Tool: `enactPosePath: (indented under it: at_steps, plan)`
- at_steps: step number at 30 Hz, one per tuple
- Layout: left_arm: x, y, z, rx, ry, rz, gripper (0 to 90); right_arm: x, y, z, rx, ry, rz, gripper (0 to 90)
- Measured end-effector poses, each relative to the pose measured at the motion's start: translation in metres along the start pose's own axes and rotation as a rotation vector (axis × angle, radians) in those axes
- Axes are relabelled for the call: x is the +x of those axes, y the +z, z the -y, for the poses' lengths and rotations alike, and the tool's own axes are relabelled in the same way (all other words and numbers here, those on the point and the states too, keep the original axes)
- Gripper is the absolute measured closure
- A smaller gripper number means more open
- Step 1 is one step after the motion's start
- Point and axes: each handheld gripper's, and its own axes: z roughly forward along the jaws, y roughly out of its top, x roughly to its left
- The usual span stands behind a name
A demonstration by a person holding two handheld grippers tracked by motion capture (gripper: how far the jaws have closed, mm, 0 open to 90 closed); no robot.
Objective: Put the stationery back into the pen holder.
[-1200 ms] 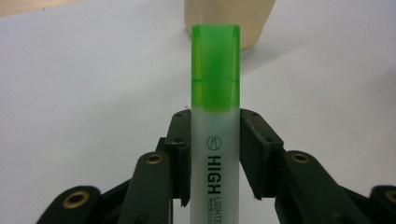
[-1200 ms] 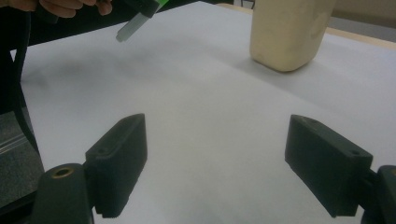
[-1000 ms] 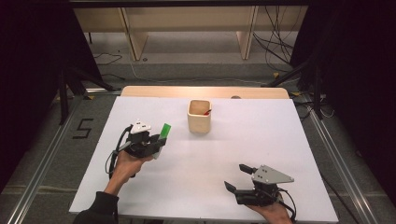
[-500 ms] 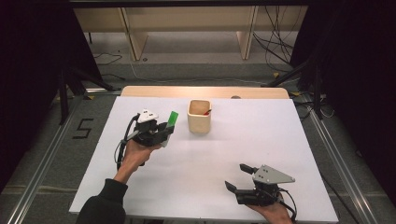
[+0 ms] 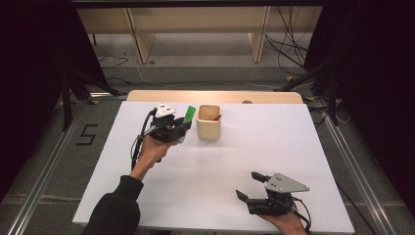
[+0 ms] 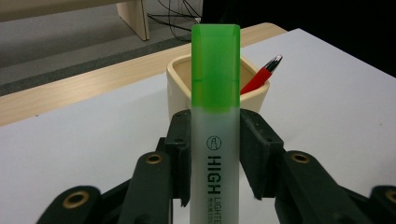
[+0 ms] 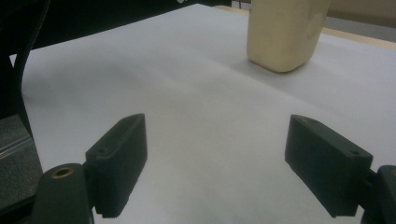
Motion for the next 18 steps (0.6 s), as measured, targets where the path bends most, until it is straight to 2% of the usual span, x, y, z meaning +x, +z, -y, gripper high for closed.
enactPosePath:
  at_steps: [5,10,13,18]
  plan:
    - [-0.002,0.005,-0.007,-0.013,-0.008,0.006,66.1,0.000,0.000,0.000,0.000,0.003,-0.002,21.7]
    - [-0.003,0.012,-0.014,-0.020,0.002,0.001,66.1,0.000,0.000,0.000,-0.001,0.003,-0.004,21.7]
    - [-0.002,0.017,-0.018,-0.043,-0.030,0.014,66.1,-0.001,0.000,0.000,-0.001,0.006,-0.005,21.7]
    - [-0.001,0.025,-0.023,-0.049,-0.031,0.007,66.1,-0.001,0.000,0.000,-0.001,0.002,-0.005,21.8]
